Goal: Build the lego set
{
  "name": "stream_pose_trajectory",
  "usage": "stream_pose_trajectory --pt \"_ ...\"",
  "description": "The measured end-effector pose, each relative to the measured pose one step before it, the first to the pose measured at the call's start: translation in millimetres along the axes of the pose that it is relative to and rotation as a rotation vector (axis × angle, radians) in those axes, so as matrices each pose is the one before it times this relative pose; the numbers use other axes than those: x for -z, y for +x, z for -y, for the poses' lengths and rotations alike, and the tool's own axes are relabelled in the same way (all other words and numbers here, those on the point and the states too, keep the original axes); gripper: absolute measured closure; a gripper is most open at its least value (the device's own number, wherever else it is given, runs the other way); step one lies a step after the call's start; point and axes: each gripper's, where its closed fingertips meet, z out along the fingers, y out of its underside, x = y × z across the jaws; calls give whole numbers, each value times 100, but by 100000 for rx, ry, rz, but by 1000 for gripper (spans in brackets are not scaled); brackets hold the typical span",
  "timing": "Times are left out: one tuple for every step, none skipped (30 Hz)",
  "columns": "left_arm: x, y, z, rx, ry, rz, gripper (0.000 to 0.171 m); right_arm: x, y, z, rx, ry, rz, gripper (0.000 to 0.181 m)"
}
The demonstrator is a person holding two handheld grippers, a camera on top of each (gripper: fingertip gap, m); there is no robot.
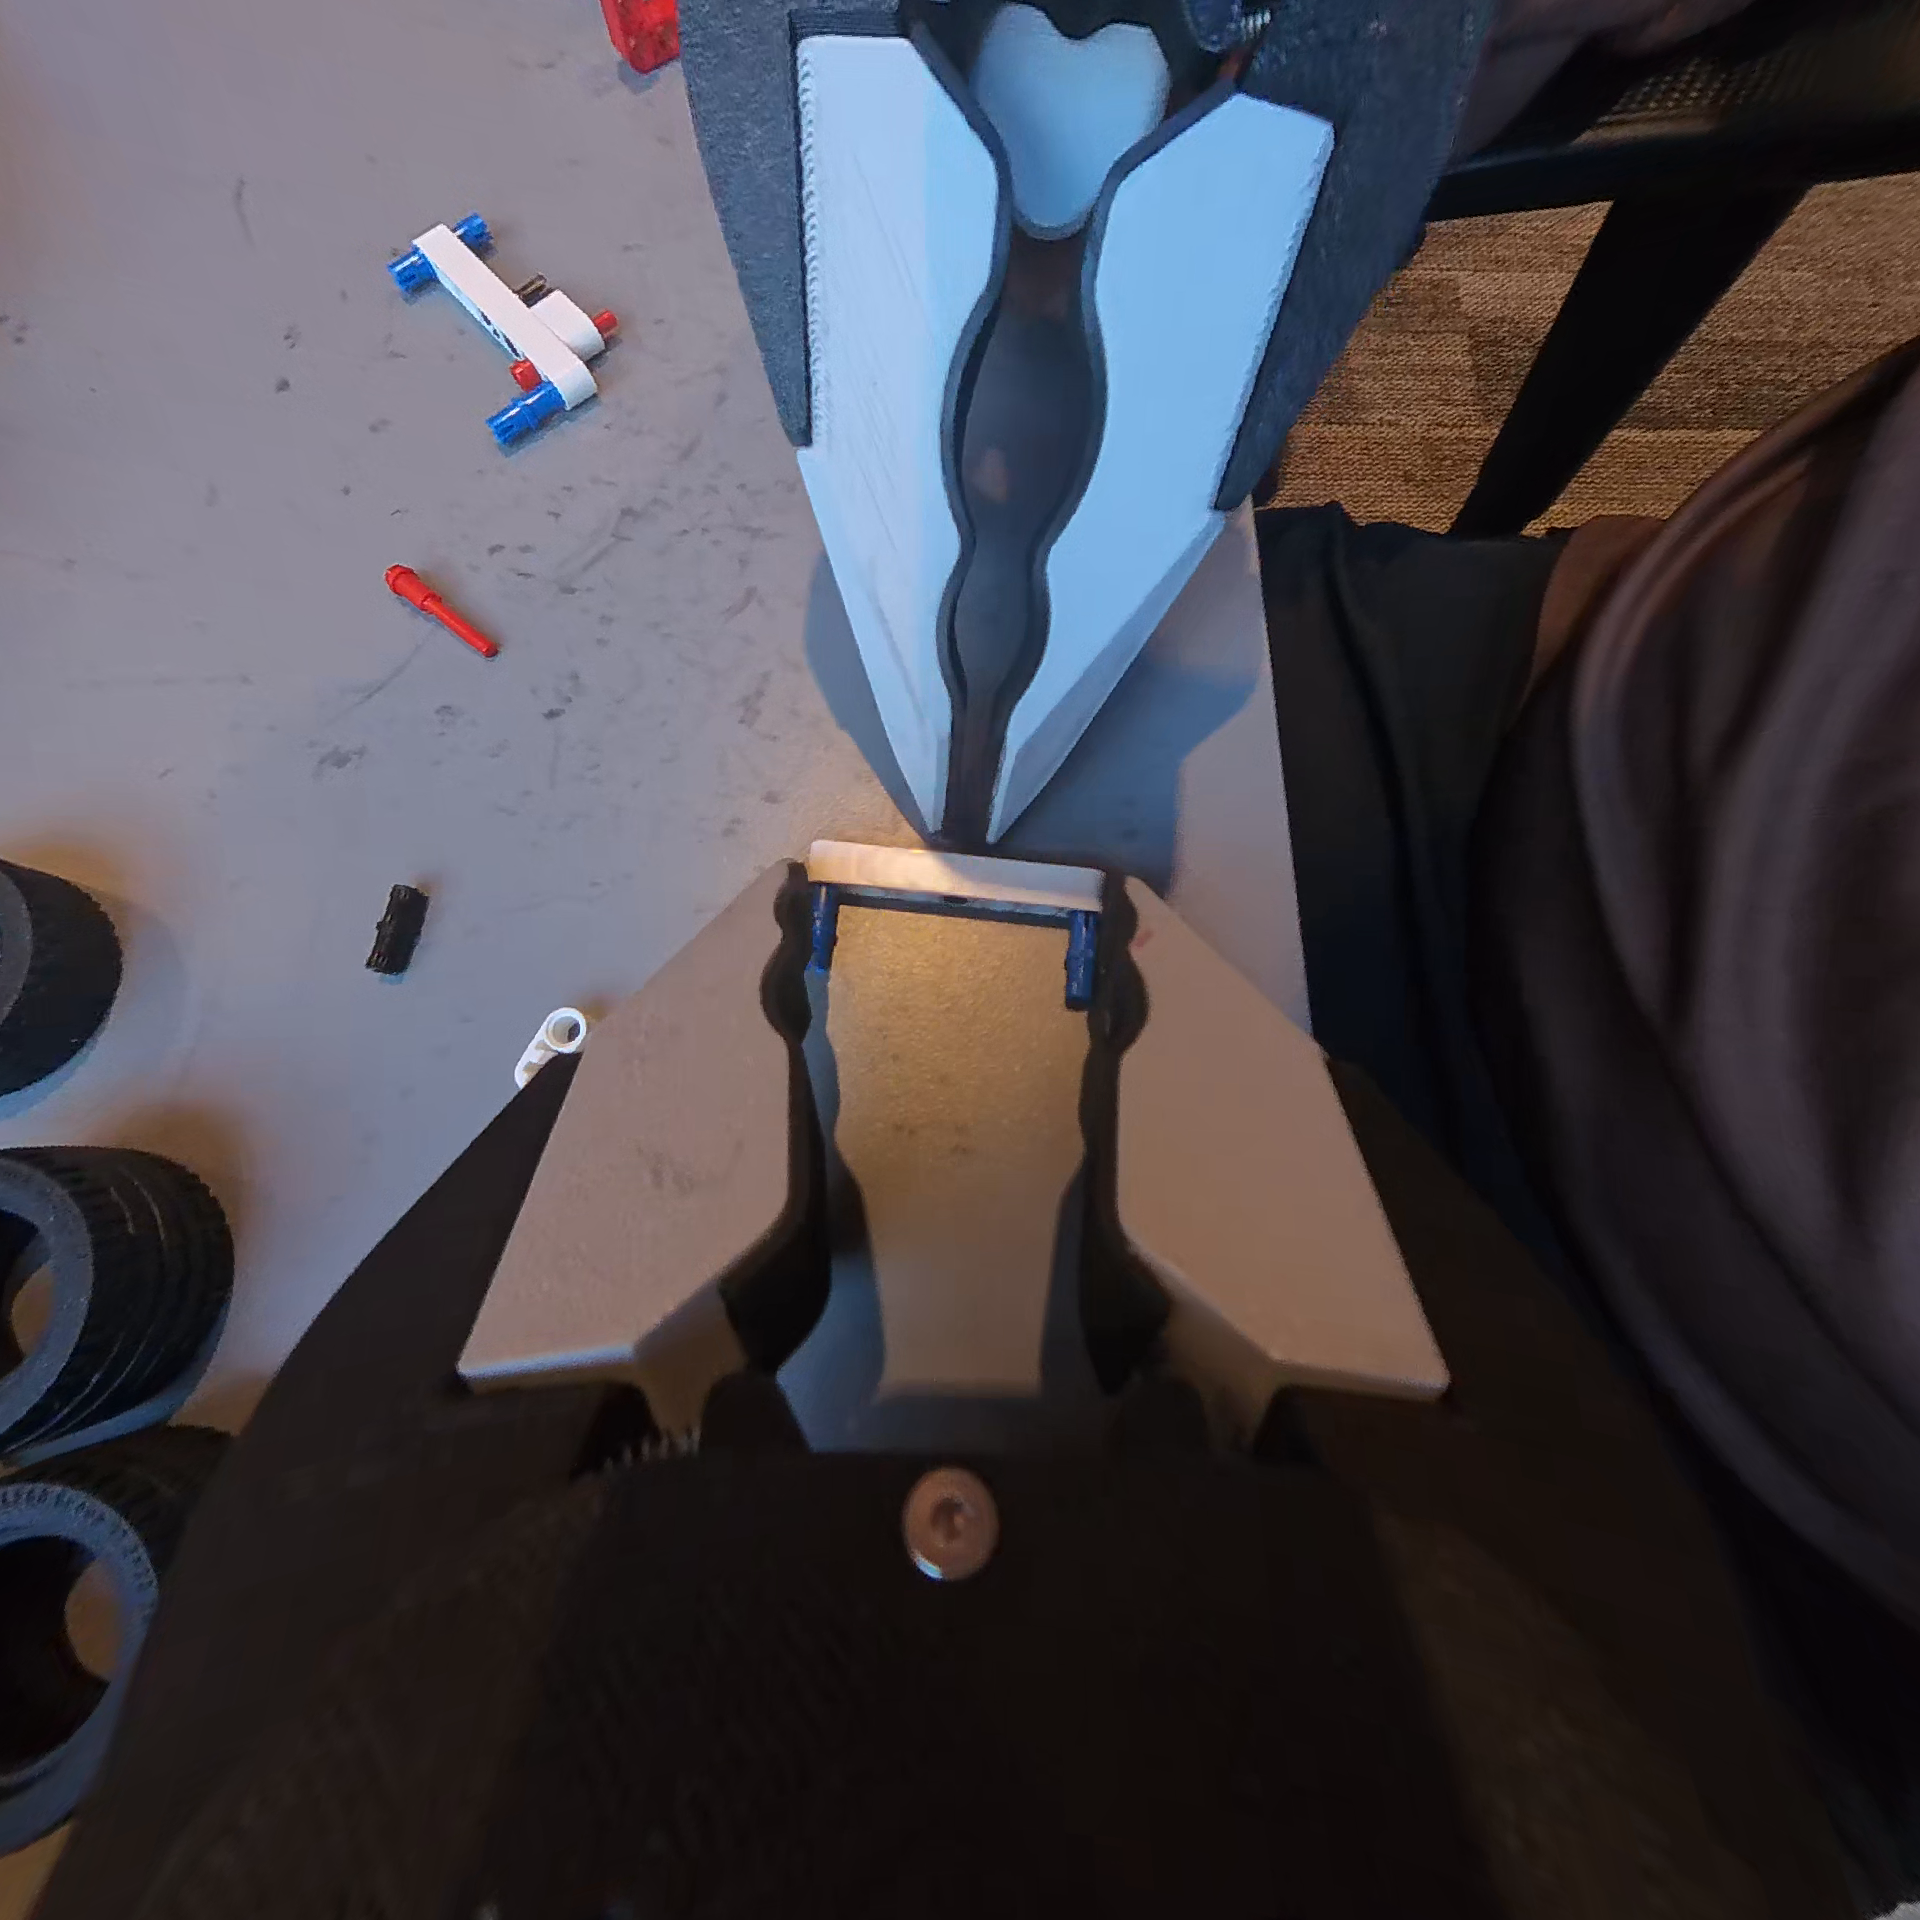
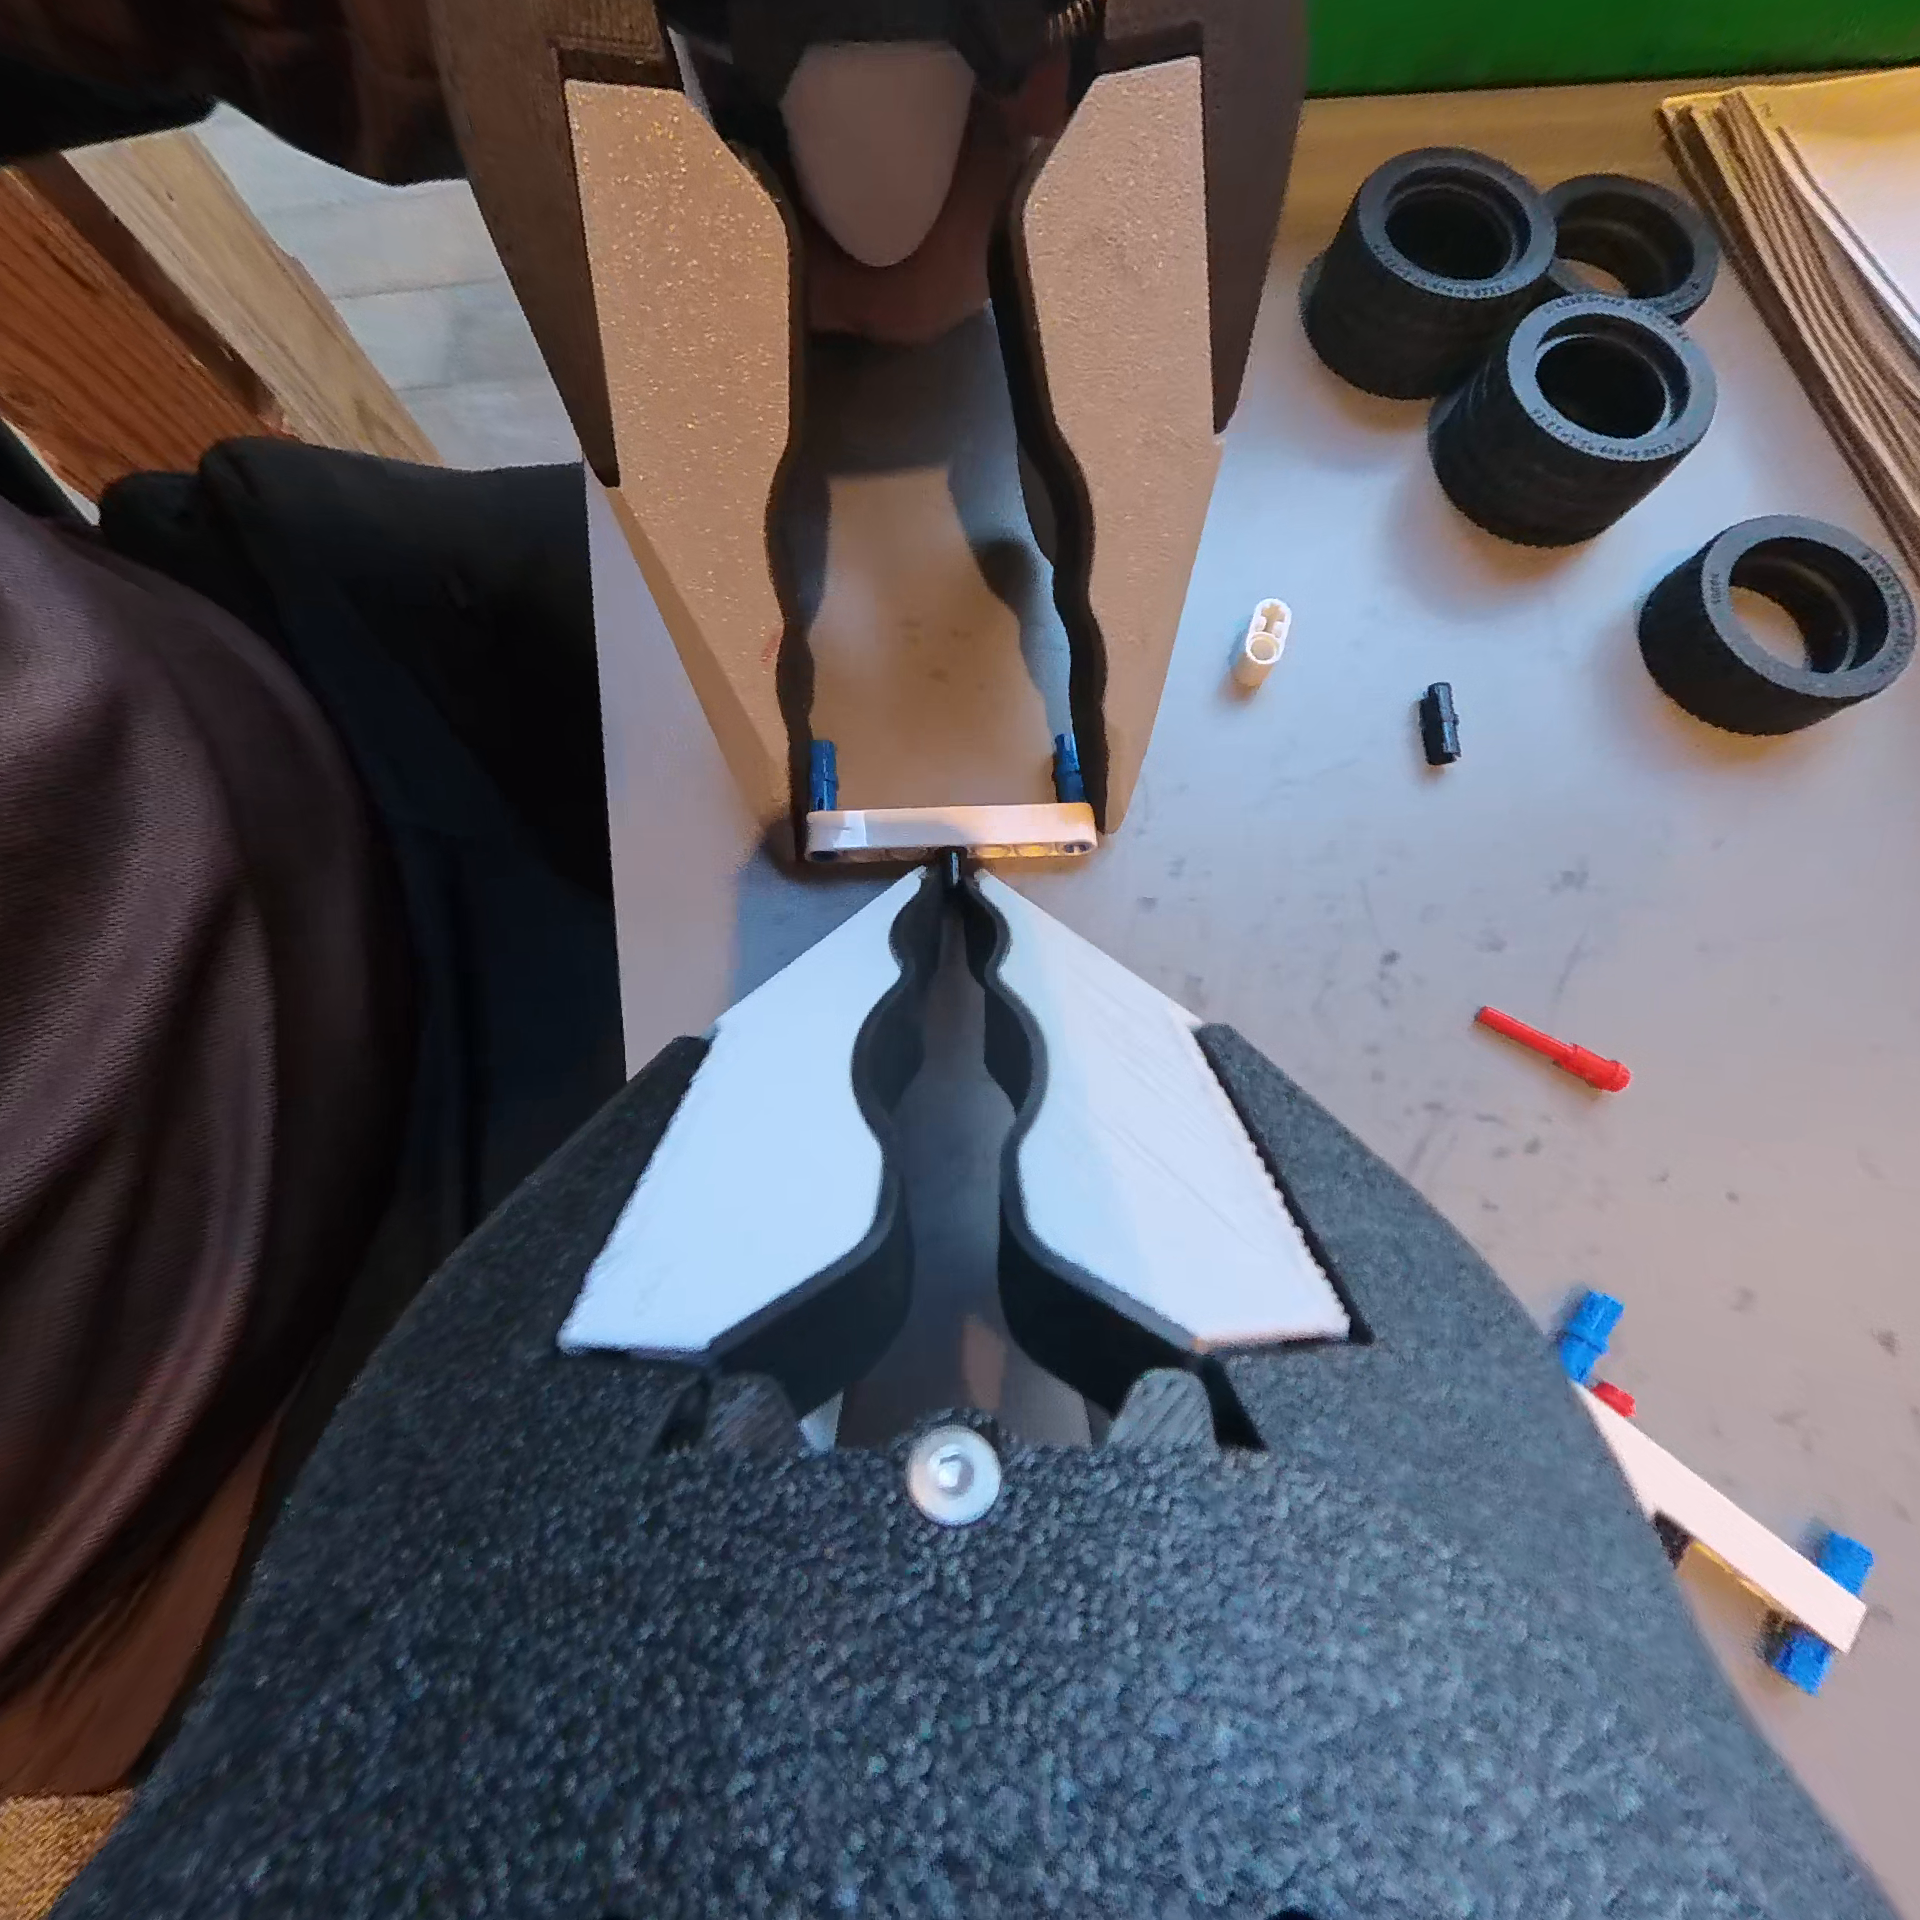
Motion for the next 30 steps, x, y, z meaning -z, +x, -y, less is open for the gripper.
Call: stream_pose_trajectory --pt "-10 -3 13 243 44 152 117 101 0 -39 -470 183 364 178" --pt "0 -5 13 420 -1 327 117 134 10 -127 -242 -45 346 178" --pt "27 -91 -24 158 -147 937 117 156 -62 -103 -146 161 768 181" --pt "62 -94 -60 591 -216 633 117 99 81 -65 -280 148 -266 181" --pt "85 -132 -70 625 -59 726 117 14 36 -33 -231 -97 -14 181" --pt "47 -69 -43 621 198 414 117 -72 76 -19 -153 -415 -286 181" --pt "-6 -6 13 351 112 363 117 -146 51 70 346 -302 -376 181" --pt "-26 3 20 166 -219 725 117 -152 26 225 642 392 -558 181" --pt "22 -35 -14 405 -668 771 117 -139 100 96 708 -271 -1050 181" --pt "52 -46 -56 738 -673 594 117 -54 40 56 329 59 -352 181" --pt "3 -49 19 1327 105 795 117 3 -9 -2 -320 33 337 181" --pt "8 -127 2 1452 353 1771 117 16 54 3 -729 107 256 181" --pt "58 -125 -25 1581 461 1765 117 84 186 90 -1179 829 -442 181" --pt "137 -166 -123 1539 149 1885 117 177 387 176 -1919 1596 -1395 181" --pt "229 -199 -208 1751 10 1977 117 252 631 227 -2774 2133 -2376 181" --pt "275 -171 -253 1635 14 1737 117 275 623 272 -3012 2409 -1815 181" --pt "311 -155 -293 1198 160 1611 117 233 602 249 -3161 2106 -1416 178" --pt "323 -157 -292 1176 316 1545 117 120 599 151 -3187 1202 -1309 176" --pt "319 -171 -299 1300 135 1401 117 9 526 50 -2724 238 -876 176" --pt "308 -197 -282 1094 20 1365 117 -78 431 60 -1505 -99 -645 176" --pt "275 -220 -248 977 37 1244 117 -103 437 170 -177 363 -1409 175" --pt "224 -185 -215 925 3 803 117 -83 418 239 738 762 -2034 175" --pt "216 -188 -195 603 -21 632 117 -117 296 237 1233 685 -1649 175" --pt "194 -243 -175 608 -40 877 117 -157 313 150 1134 94 -1778 175" --pt "176 -242 -165 822 55 729 117 -237 393 46 822 -631 -2207 173" --pt "157 -194 -143 665 84 450 117 -274 326 -1 791 -1053 -1611 171" --pt "134 -149 -122 293 74 440 117 -309 218 -2 932 -1101 -800 170" --pt "111 -102 -102 239 67 267 117 -287 276 29 821 -898 -1212 169" --pt "71 -32 -80 132 34 124 117 -249 273 109 739 -364 -1105 167" --pt "80 -16 -73 -119 55 109 117 -203 174 142 544 14 -411 166"
